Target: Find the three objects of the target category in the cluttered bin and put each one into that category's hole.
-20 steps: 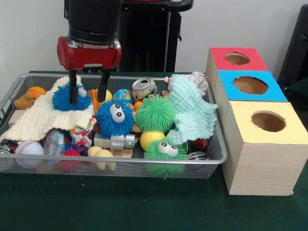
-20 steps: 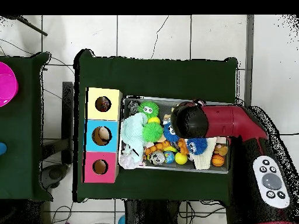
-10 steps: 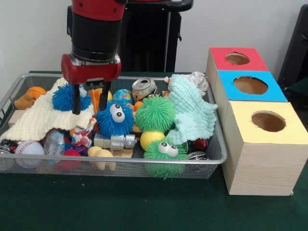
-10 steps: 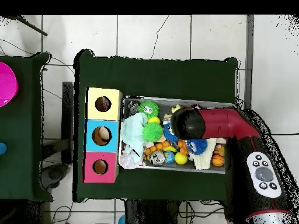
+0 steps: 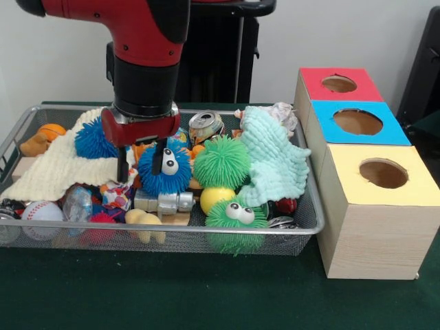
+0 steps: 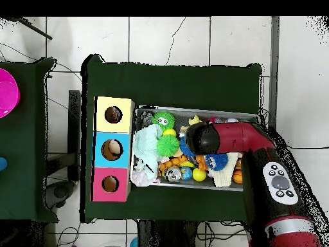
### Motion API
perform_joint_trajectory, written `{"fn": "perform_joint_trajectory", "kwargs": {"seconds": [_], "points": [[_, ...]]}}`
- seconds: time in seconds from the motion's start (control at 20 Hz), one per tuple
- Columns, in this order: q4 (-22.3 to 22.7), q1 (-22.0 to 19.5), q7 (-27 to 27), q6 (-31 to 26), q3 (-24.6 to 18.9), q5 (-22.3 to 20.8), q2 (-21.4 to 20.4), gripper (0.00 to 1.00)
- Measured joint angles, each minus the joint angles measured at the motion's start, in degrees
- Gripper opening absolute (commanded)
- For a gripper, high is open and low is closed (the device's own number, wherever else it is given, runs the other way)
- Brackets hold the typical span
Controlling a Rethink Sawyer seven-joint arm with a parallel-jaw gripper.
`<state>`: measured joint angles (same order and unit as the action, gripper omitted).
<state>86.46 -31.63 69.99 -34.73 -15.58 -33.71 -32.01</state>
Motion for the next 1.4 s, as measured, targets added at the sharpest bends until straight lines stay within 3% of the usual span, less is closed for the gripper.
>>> {"fn": "perform_joint_trajectory", "kwargs": {"seconds": [0.5, 1.4], "points": [[-0.74, -0.08, 0.00, 0.02, -0.02, 0.00, 1.56, 1.00], [-4.39, -0.09, 0.00, 0.01, -0.01, -0.88, 0.20, 1.00]]}}
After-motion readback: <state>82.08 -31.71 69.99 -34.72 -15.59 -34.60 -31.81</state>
